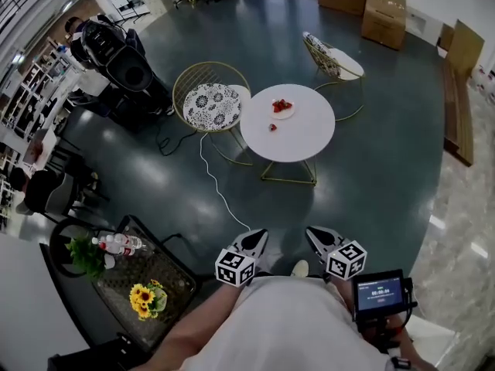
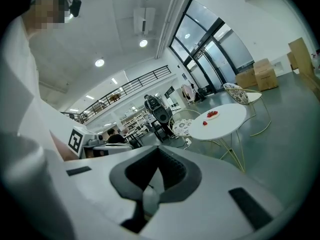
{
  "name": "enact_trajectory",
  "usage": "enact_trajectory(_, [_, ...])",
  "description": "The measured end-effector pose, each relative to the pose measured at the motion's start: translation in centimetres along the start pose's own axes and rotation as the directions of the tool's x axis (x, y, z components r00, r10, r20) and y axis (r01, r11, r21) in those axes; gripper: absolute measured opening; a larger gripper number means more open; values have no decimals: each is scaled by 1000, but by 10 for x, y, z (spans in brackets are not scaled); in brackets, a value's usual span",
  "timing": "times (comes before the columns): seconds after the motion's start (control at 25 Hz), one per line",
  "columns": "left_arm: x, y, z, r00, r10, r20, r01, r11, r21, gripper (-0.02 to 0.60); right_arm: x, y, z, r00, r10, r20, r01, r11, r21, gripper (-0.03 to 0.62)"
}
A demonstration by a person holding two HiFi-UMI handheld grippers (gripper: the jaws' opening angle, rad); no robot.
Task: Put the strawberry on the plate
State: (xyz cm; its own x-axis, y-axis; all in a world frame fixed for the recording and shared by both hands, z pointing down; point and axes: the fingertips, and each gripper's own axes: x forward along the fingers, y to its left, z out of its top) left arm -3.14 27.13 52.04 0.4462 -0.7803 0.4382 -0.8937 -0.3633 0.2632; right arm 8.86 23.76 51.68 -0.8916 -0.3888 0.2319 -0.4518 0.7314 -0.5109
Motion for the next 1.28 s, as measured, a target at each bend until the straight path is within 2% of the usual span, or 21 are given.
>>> enact_trajectory(0.48, [36, -2, 17, 1000, -4, -15, 4, 1000, 8, 6, -13, -54, 17, 998, -60, 31, 59, 998, 28, 6])
enact_trajectory(0.92, [99, 5, 50, 995, -96, -35, 97, 994, 40, 6, -2, -94, 46, 992, -122, 43, 120, 992, 42, 6])
enact_trajectory(1.28, [132, 46, 82, 990, -137, -33, 138, 989, 50, 6, 32, -121, 74, 982, -177, 57, 175, 983, 51, 6])
